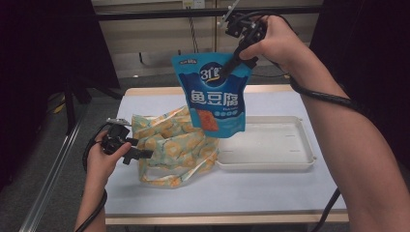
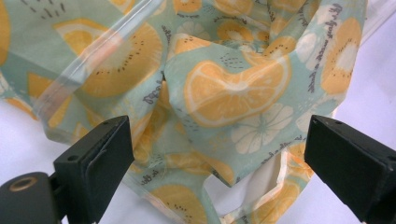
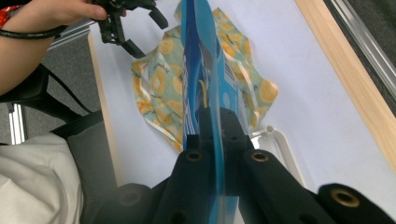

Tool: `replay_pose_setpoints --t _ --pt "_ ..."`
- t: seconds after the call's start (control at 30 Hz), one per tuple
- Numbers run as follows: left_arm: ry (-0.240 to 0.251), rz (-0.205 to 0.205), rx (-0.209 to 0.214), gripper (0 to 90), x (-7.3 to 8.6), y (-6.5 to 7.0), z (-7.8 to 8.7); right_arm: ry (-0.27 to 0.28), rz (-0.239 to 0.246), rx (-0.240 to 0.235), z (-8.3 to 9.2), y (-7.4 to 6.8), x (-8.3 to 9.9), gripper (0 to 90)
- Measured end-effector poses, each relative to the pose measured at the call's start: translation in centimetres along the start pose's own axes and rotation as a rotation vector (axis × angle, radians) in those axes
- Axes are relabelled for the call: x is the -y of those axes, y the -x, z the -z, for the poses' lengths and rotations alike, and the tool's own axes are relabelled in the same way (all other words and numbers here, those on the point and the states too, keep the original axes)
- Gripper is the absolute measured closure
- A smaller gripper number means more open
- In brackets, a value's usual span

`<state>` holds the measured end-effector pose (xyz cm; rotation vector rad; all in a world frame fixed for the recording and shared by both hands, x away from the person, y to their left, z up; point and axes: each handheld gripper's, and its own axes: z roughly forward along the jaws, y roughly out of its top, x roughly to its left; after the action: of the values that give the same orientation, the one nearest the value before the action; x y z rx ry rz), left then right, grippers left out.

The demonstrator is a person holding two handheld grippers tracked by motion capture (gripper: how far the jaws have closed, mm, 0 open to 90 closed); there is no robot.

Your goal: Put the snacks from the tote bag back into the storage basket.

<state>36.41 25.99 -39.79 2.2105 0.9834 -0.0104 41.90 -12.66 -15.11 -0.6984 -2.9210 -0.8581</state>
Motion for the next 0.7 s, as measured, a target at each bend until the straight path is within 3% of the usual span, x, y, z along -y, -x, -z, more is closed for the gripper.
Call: replay_pose_setpoints --t 0.33,0.5,0.7 --pt "0.002 0.005 -0.004 7.8 -0.1 0.2 -0.1 0.014 -0.008 0.001 0.3 0.8 2.2 90.0" --pt "0.003 0.007 -0.006 7.8 -0.1 0.0 -0.1 0.036 -0.003 -0.011 1.1 1.2 2.9 90.0" --pt "0.002 0.007 -0.008 7.9 -0.1 0.1 -0.1 0.033 -0.029 0.009 2.2 1.4 3.9 90.0"
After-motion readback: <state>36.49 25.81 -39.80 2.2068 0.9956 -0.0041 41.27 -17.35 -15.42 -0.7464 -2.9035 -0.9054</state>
